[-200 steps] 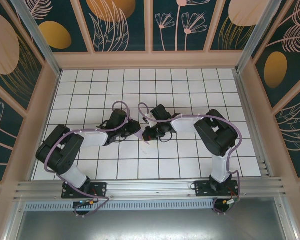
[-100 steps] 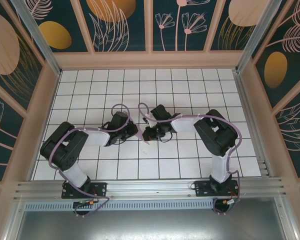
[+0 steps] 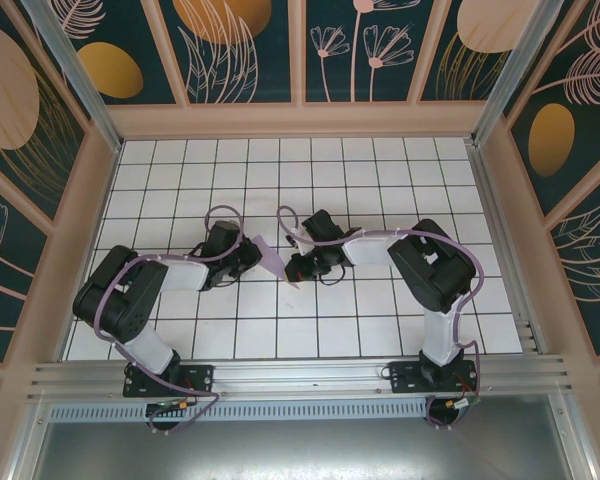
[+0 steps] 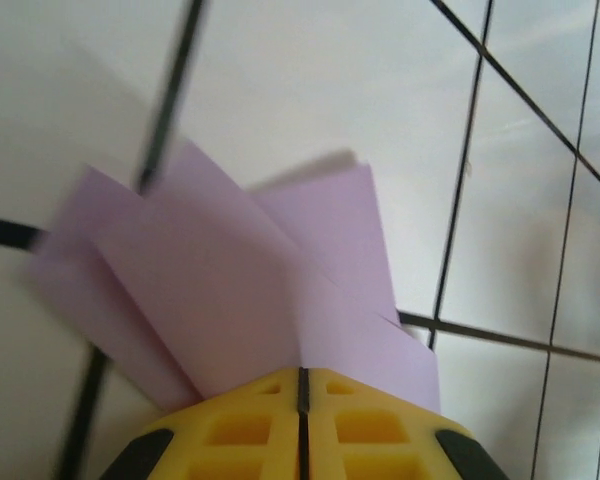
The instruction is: Fold a paper plane with a square sheet of paper (pick it up from the middle)
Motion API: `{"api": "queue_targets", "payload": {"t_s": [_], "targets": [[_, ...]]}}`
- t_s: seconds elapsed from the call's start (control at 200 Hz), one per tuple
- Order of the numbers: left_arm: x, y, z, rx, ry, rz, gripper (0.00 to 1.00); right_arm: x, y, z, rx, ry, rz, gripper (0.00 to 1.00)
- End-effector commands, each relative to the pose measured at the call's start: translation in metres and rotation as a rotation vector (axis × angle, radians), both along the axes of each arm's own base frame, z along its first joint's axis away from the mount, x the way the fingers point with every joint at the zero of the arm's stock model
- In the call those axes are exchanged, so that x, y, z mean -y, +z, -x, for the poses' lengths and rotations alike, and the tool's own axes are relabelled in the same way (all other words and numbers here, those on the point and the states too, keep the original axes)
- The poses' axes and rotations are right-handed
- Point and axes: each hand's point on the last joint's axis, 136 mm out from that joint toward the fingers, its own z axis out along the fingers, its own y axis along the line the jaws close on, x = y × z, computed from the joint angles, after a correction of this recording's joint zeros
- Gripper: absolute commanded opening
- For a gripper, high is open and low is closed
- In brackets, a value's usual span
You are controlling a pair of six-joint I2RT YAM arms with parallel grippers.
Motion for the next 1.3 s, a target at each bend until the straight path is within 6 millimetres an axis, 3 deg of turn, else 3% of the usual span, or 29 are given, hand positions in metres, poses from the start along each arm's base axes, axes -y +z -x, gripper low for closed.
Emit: {"api": "queue_targets", "payload": {"t_s": [0.0, 0.13, 0.385, 0.505, 0.761, 0.881, 0.996, 1.296], "targets": [[-0.042, -0.008, -0.003, 0.0, 0.102, -0.117, 0.11, 0.06, -0.078, 0.031, -0.113, -0.051, 0.311, 0.0], [-0.05, 0.006, -0.01, 0.04, 0.114, -0.128, 0.12, 0.059, -0.078, 0.031, -0.114, -0.049, 0.308, 0.0], [-0.026, 0.06, -0.008, 0.188, 0.034, 0.029, 0.12, 0.056, -0.075, 0.03, -0.11, -0.049, 0.296, 0.0], [-0.016, 0.069, -0.002, 0.21, 0.003, 0.069, 0.12, 0.056, -0.076, 0.032, -0.114, -0.046, 0.295, 0.0], [0.031, 0.049, -0.003, 0.163, -0.16, 0.074, 0.11, 0.056, -0.079, 0.034, -0.122, -0.043, 0.302, 0.0], [0.037, 0.033, -0.01, 0.13, -0.164, 0.066, 0.1, 0.055, -0.08, 0.035, -0.127, -0.041, 0.304, 0.0], [0.031, 0.021, -0.015, 0.11, -0.12, 0.036, 0.09, 0.056, -0.082, 0.038, -0.133, -0.04, 0.311, 0.0], [-0.017, -0.009, -0.01, 0.08, 0.086, -0.032, 0.08, 0.06, -0.085, 0.042, -0.143, -0.045, 0.322, 0.0]]}}
